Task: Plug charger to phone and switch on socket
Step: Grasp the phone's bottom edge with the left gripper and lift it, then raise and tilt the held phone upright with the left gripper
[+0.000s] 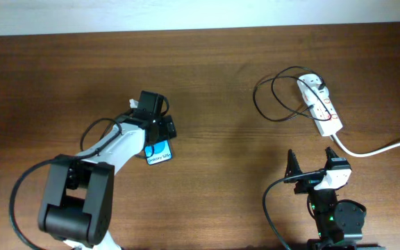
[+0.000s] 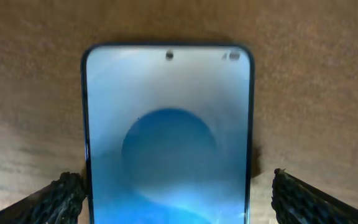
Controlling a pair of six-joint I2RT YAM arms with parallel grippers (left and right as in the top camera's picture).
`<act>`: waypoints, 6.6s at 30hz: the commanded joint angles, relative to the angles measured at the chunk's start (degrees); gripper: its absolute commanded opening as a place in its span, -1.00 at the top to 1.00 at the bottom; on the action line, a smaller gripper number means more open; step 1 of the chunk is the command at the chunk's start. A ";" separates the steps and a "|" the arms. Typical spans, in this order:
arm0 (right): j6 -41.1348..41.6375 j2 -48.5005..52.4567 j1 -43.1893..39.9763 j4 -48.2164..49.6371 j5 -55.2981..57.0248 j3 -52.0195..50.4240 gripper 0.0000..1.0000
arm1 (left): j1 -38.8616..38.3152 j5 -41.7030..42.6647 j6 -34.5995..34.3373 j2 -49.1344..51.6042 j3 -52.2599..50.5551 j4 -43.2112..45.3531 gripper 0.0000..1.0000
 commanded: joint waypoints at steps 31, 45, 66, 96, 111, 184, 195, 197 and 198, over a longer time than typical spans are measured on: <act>0.22 -0.26 0.35 -0.31 0.07 -0.31 -0.97 | -0.20 4.52 -0.50 2.43 15.76 -33.07 -0.08; 0.22 -0.26 0.35 -0.31 0.07 -0.31 -0.97 | -0.24 4.59 -0.50 -15.80 19.96 -47.21 -0.04; 0.22 -0.28 0.35 -0.31 0.07 -0.31 -0.97 | -1.42 15.61 -0.55 -26.82 19.96 -56.78 0.03; 0.22 -0.26 0.35 -0.31 0.07 -0.31 -0.97 | -7.08 40.83 -7.15 -9.38 19.96 -48.33 0.03; 0.22 -0.26 0.35 -0.31 0.07 -0.31 -0.97 | -2.78 58.84 -5.64 -9.38 19.96 -46.47 0.11; 0.22 -0.28 0.35 -0.31 0.07 -0.31 -0.97 | -5.97 11.76 -10.29 -24.68 43.01 -65.16 0.41; 0.22 -0.26 0.35 -0.31 0.07 -0.31 -0.97 | -5.97 12.20 -17.75 -26.32 41.75 -67.01 0.42; 0.22 -0.28 0.35 -0.31 0.07 -0.31 -0.97 | -5.97 12.20 -20.61 -26.60 41.75 -66.79 0.42; 0.22 -0.26 0.35 -0.31 0.07 -0.31 -0.97 | -5.97 12.20 -21.16 -26.58 41.68 -66.64 0.42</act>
